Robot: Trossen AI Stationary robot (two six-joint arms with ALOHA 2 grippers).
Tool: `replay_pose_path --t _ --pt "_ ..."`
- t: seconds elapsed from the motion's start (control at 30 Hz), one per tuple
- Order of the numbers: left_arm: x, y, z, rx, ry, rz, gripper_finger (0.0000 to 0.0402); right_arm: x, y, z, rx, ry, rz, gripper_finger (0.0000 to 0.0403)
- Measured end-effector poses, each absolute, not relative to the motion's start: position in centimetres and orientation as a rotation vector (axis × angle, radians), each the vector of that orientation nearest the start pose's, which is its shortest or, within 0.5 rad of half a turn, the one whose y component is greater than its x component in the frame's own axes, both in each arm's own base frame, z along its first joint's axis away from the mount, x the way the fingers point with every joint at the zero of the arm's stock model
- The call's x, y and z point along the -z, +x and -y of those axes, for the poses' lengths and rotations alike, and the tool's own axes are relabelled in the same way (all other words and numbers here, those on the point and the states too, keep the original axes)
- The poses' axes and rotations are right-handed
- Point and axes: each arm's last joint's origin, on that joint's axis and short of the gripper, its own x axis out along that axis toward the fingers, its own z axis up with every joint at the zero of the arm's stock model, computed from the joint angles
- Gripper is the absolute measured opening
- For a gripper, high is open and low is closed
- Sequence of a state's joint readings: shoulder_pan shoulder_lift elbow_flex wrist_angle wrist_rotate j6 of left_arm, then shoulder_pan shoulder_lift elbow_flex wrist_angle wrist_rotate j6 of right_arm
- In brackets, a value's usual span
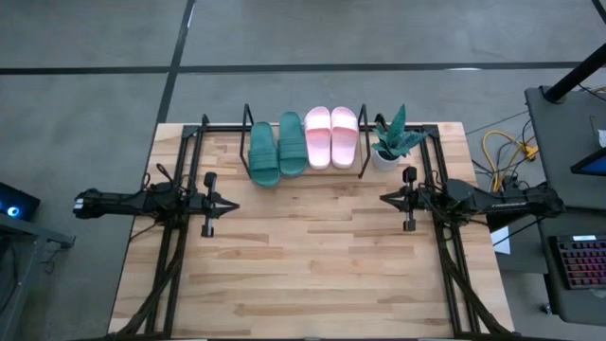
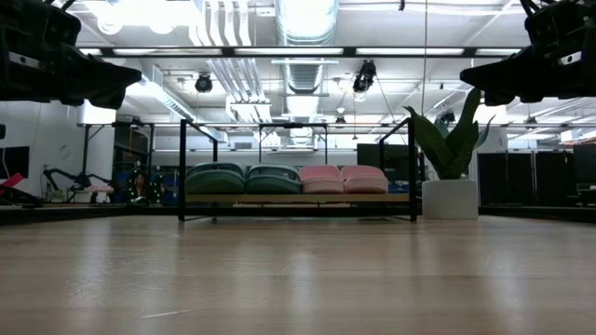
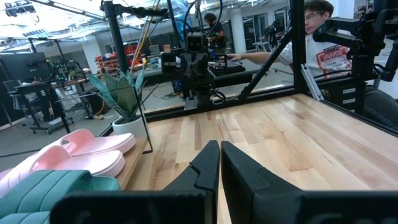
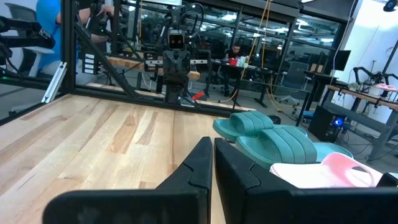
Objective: Pick and place slides into the shelf
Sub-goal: Return to Home Position
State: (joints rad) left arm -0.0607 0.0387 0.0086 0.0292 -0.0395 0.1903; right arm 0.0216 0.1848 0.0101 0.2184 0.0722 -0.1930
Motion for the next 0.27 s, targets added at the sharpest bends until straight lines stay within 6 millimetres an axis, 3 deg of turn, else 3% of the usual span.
replay_pose_path --t 0.27 --pt "-16.61 9.96 0.49 0.022 0.190 -0.001 0.0001 -17.27 10.87 -0.02 0.055 -0.191 0.038 0.0009"
